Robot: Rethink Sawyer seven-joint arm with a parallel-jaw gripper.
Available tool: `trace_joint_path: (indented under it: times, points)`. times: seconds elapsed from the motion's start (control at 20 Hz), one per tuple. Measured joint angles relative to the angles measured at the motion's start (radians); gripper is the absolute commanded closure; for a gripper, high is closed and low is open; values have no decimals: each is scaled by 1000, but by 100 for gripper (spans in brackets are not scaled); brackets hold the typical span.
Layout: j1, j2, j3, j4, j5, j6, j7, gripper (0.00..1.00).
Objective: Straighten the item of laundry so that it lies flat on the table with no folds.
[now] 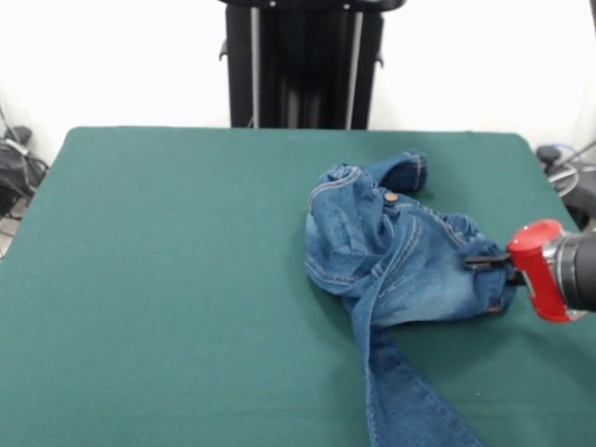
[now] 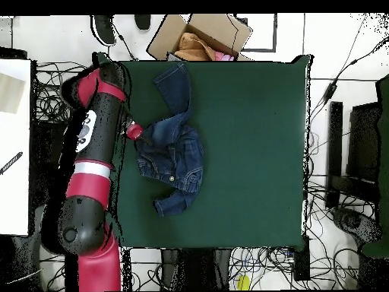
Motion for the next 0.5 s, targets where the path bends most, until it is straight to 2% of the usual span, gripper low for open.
trace_joint_path:
  times: [0.5]
  points:
    - [-68,17,-170,-60,187,46,29,100]
